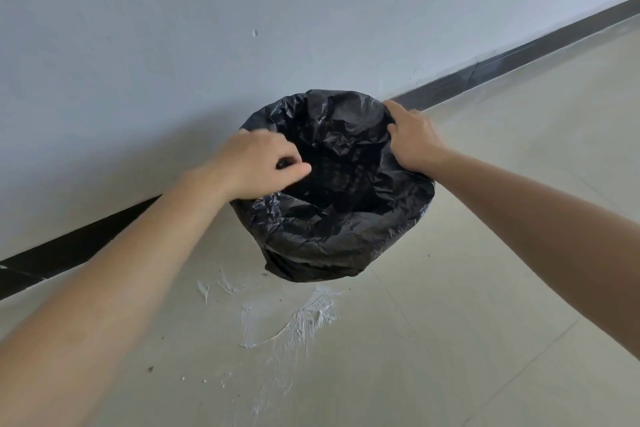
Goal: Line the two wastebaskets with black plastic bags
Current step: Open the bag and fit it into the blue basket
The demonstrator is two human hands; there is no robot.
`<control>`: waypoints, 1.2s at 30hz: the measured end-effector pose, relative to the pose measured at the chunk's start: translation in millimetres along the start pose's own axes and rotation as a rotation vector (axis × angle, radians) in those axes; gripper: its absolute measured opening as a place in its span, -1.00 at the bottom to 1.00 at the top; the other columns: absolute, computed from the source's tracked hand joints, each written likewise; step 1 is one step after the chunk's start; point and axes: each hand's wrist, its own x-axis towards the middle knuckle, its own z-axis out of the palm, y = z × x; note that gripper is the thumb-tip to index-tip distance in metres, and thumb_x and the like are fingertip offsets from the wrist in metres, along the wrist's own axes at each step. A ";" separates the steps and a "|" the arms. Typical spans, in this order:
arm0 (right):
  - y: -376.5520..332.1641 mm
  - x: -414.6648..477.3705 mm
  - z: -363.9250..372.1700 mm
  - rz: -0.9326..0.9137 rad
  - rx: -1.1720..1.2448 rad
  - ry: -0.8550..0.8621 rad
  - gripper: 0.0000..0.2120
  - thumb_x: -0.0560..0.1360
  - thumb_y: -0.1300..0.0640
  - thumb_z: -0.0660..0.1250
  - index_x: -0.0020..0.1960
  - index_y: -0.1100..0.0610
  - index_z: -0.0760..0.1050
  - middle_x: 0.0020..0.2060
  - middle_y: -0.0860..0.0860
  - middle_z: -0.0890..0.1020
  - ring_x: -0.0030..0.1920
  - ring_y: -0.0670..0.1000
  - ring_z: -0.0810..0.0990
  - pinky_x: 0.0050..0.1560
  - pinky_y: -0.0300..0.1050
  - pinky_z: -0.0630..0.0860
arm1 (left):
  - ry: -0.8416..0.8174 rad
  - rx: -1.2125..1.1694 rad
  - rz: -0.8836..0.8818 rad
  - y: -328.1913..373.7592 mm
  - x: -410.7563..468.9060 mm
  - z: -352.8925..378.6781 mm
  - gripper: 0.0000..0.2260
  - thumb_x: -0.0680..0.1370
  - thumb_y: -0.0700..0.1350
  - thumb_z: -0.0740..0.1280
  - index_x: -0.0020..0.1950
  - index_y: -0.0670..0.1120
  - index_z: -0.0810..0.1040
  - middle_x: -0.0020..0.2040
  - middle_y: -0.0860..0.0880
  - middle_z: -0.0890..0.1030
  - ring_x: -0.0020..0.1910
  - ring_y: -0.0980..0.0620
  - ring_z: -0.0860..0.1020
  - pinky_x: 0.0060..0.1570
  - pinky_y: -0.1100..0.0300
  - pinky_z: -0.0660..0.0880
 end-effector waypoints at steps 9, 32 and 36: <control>-11.1 -20.5 -14.5 -0.043 0.088 -0.029 -0.14 0.43 -0.23 0.33 0.57 0.01 -0.01 0.46 0.15 0.23 0.36 0.18 0.37 0.26 0.03 0.36 | 0.407 0.058 -0.086 42.8 -11.8 5.6 -0.69 0.60 0.12 0.17 0.06 -0.02 0.62 -0.09 0.00 0.66 -0.08 -0.04 0.58 0.01 0.06 0.43; -11.2 -47.5 -3.8 0.163 0.080 -0.126 -0.31 0.49 -0.45 -0.10 0.53 -0.28 -0.22 0.54 0.10 0.08 0.50 0.20 0.12 0.43 0.17 0.13 | 0.179 0.155 0.240 41.6 -63.2 39.3 -0.48 0.60 0.25 0.08 -0.19 -0.15 0.54 -0.21 -0.10 0.57 -0.17 -0.13 0.53 -0.11 0.02 0.43; -32.0 -58.4 -49.1 0.154 -0.064 -0.176 -0.25 0.48 -0.46 -0.17 0.53 -0.19 -0.35 0.57 0.08 -0.28 0.56 0.15 -0.24 0.51 0.21 -0.21 | 0.067 0.230 0.136 45.6 -73.9 -30.8 -0.36 0.59 0.33 0.01 0.33 -0.15 0.50 0.41 -0.21 0.43 0.44 -0.18 0.32 0.41 -0.20 0.20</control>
